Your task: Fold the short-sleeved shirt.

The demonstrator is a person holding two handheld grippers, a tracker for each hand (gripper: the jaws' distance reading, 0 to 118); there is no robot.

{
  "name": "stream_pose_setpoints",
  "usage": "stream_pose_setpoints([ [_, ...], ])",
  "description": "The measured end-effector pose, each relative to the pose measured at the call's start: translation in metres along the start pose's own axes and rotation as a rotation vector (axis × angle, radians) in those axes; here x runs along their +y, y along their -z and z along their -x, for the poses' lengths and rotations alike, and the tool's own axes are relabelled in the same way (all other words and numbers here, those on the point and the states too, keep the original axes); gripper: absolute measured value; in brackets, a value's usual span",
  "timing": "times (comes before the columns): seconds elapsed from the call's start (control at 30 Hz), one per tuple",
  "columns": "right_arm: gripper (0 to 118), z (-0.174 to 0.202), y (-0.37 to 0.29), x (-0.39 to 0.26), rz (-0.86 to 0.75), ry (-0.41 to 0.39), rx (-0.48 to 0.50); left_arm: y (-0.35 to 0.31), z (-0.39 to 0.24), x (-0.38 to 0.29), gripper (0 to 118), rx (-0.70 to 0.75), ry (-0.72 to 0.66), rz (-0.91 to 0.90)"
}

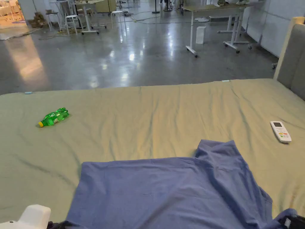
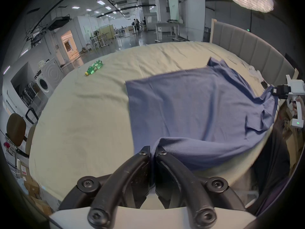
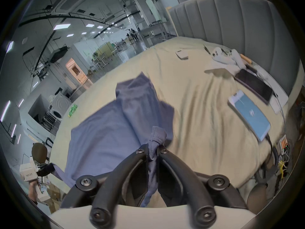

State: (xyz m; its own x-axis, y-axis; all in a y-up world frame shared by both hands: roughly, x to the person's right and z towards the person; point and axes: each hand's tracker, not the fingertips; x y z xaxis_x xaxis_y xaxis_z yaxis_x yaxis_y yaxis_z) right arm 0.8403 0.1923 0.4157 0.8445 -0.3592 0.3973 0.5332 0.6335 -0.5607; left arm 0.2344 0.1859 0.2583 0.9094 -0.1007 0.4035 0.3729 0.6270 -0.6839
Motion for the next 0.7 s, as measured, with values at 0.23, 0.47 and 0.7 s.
stream_pose_setpoints([
  [0.23, 8, 0.005, 0.097, 0.062, 0.1, 0.08, -0.072, 0.091, 0.028, 0.061, 5, 0.038, -0.003, 0.099],
  [0.47, 14, 0.011, 0.158, 0.049, 0.191, 0.058, -0.159, 0.144, 0.027, 0.066, 13, 0.024, -0.162, 0.183],
  [0.7, 74, 0.007, 0.109, 0.06, 0.022, -0.002, -0.053, 0.081, 0.032, 0.065, 81, 0.017, -0.215, -0.027],
])
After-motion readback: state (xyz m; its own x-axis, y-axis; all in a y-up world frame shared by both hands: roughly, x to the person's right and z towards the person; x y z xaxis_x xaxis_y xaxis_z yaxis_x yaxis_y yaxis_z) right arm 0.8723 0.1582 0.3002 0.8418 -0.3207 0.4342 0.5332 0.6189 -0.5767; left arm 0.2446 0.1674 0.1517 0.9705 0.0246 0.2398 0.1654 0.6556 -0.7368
